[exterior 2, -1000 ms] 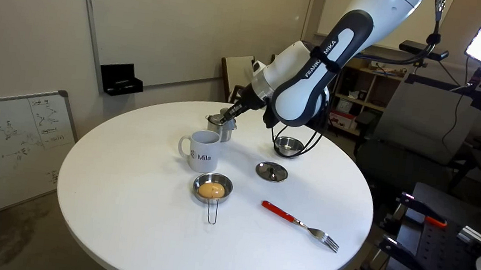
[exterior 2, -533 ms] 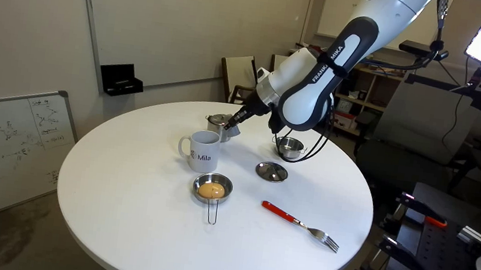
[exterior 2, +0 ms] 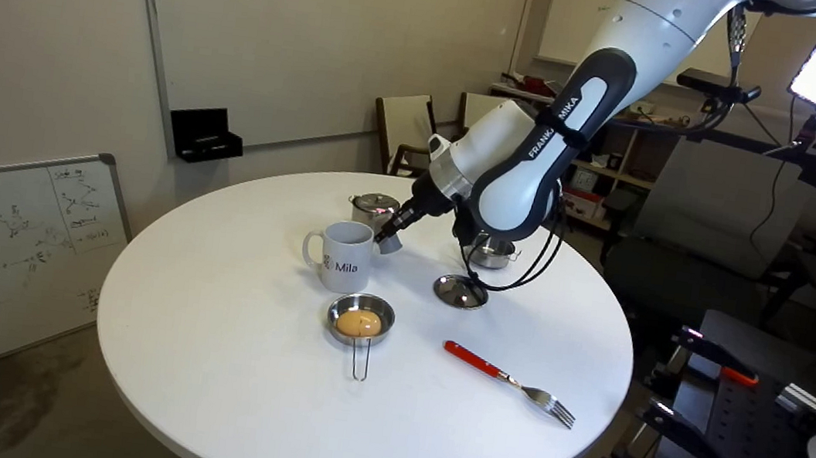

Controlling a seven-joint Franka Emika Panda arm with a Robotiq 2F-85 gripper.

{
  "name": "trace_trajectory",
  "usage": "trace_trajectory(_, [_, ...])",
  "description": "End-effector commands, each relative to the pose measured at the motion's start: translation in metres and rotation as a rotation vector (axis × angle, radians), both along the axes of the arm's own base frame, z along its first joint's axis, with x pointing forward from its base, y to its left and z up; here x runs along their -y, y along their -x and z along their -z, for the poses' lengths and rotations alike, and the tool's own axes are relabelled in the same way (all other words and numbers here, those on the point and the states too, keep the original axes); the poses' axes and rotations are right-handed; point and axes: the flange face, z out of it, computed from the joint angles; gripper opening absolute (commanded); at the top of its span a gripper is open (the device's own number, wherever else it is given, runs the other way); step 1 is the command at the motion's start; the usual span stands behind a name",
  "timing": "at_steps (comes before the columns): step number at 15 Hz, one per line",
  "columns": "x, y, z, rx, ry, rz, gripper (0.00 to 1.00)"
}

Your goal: Place the salt shaker upright on the table

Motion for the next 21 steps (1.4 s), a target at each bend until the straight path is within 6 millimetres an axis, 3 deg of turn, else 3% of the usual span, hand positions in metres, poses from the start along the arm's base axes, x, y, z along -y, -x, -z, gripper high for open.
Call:
trace_trajectory(1, [-0.013,-0.004,0.006,0.008,-0.020,-0.030,0.19])
trace_trajectory(5, [-0.013,-0.007,0.006,0.015,-0.018,-0.032,0.19])
trace_trajectory(6, [-0.011,-0.008,0.005,0.016,-0.013,-0.031,0.64])
trace_trajectory(11, [0.008,-0.010,0.006,0.028,0.008,-0.030,0.97])
trace_trajectory(18, [0.038,-0.007,0.010,0.032,0.020,-0.018,1.00])
trace_trajectory(21, [0.044,-0.004,-0.001,0.038,-0.051,0.030,1.00])
